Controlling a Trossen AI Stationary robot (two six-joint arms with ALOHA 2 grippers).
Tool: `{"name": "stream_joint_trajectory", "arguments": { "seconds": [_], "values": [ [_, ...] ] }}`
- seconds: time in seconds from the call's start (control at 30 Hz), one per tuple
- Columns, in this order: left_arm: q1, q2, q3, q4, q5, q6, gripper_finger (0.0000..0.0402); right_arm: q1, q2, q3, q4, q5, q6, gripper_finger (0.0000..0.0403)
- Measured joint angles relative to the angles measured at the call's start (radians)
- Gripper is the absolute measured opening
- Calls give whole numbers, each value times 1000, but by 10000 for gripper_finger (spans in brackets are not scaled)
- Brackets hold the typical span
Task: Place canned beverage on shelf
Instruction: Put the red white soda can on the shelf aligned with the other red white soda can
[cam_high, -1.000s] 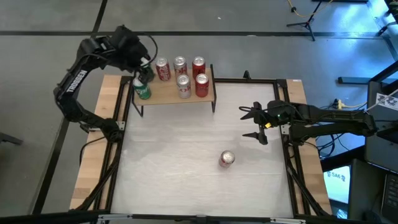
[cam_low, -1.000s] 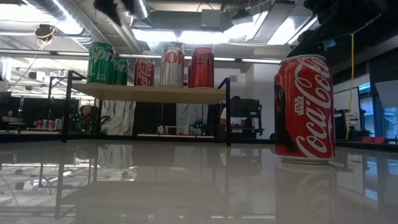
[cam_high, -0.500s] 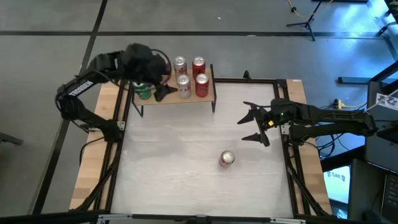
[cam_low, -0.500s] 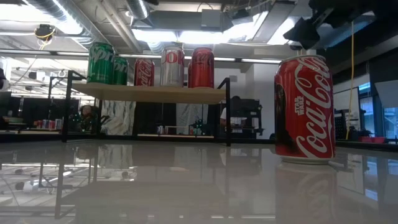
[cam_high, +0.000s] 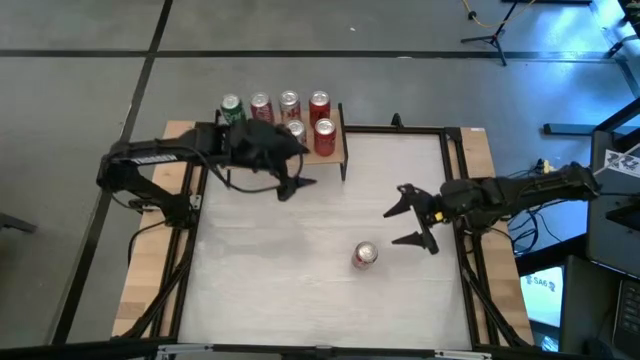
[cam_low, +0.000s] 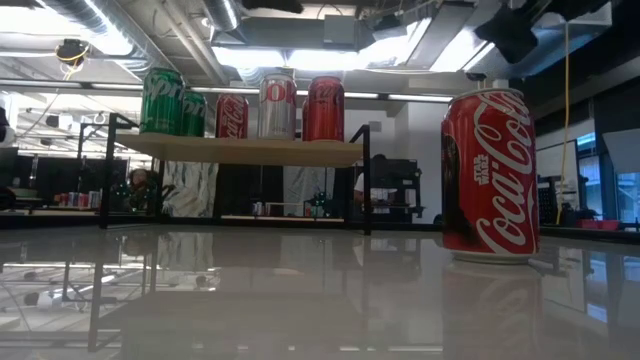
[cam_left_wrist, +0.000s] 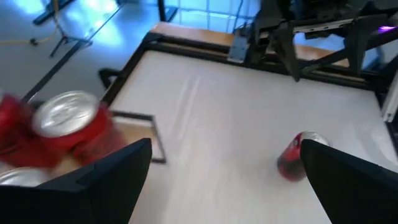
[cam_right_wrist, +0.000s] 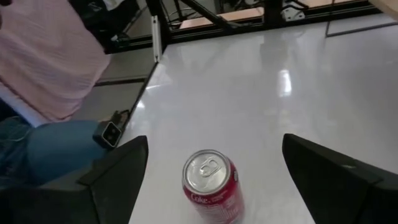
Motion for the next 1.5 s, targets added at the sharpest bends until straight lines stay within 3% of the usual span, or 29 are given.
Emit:
{"name": "stream_joint_trajectory", "arguments": {
  "seconds": [0.17, 0.47, 0.77, 1.17, 1.5],
  "values": [
    [-51, 0, -102, 149, 0, 0, 399, 134, 30, 0, 16, 201, 24, 365],
    [-132, -1, -207, 320, -4, -2, 399, 257, 194, 0, 95, 329, 11, 365],
    [-218, -1, -211, 328, -126, -3, 399, 260, 348, 30, 94, 335, 12, 365],
    [-272, -1, -211, 327, -132, -10, 399, 259, 485, 60, 91, 331, 11, 365],
    [-273, -1, -211, 327, -132, -10, 399, 259, 500, 60, 91, 317, 11, 365]
  ]
}}
